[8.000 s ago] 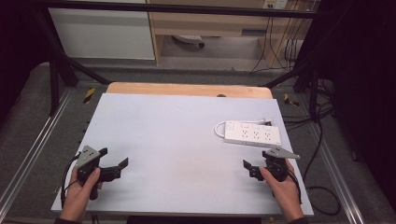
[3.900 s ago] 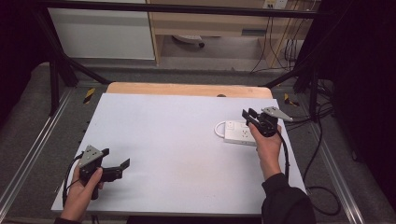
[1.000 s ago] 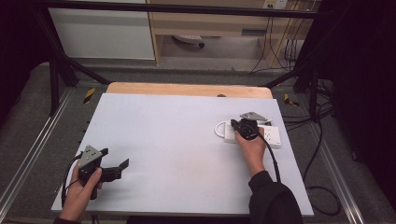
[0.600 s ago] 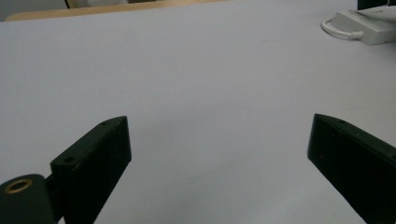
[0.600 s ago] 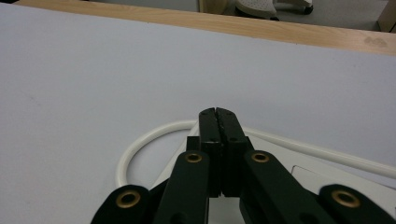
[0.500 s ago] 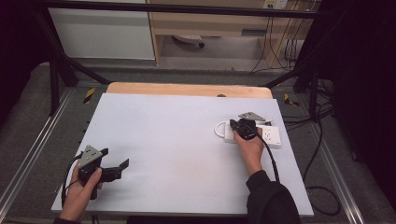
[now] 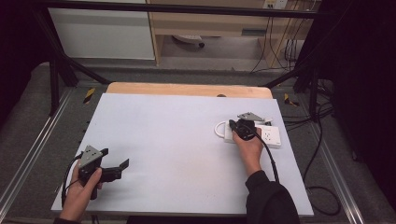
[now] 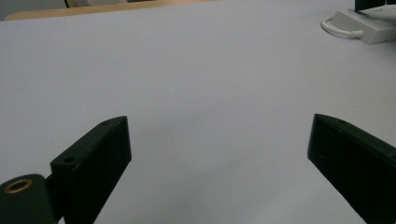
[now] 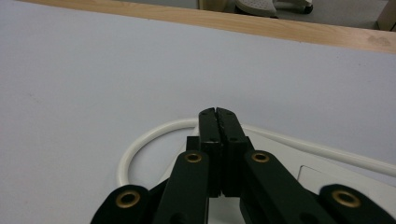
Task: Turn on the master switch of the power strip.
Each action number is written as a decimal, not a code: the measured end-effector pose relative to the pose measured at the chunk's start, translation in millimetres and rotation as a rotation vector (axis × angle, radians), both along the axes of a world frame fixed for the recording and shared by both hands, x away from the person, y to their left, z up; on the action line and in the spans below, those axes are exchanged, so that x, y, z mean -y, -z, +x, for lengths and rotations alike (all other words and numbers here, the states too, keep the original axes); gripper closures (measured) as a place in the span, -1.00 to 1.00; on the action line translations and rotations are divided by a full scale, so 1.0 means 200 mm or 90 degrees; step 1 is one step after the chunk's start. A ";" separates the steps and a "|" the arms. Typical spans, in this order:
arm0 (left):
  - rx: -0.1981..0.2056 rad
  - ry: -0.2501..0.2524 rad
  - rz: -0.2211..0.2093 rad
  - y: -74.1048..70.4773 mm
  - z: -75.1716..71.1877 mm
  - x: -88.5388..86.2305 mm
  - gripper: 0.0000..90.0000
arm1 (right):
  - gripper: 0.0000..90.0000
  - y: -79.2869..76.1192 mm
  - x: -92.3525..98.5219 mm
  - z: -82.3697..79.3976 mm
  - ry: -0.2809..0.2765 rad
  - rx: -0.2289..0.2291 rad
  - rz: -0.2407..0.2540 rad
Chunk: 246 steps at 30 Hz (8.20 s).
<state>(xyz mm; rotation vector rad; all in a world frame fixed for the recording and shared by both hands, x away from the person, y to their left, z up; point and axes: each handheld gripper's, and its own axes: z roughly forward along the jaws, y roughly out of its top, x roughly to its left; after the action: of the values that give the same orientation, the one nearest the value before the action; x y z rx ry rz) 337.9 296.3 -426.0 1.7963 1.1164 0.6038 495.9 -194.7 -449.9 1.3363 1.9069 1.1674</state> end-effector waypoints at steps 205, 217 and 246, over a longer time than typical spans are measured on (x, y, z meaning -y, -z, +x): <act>-0.002 -0.006 0.003 0.00 -0.01 -0.01 -0.86 | -0.83 -0.40 0.16 -0.41 -0.059 0.045 0.071; -0.002 -0.005 0.003 0.00 -0.01 -0.01 -0.86 | -0.85 -0.37 0.23 -0.52 -0.064 0.048 0.066; -0.001 -0.004 0.003 0.00 -0.01 -0.01 -0.86 | -0.85 -0.08 0.43 -0.74 -0.036 0.014 0.028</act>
<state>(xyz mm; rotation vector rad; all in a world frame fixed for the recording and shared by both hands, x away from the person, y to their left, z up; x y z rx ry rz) 335.5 297.8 -425.8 1.7979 1.1234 0.6092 347.4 -281.4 -433.6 1.2945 1.9254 1.2537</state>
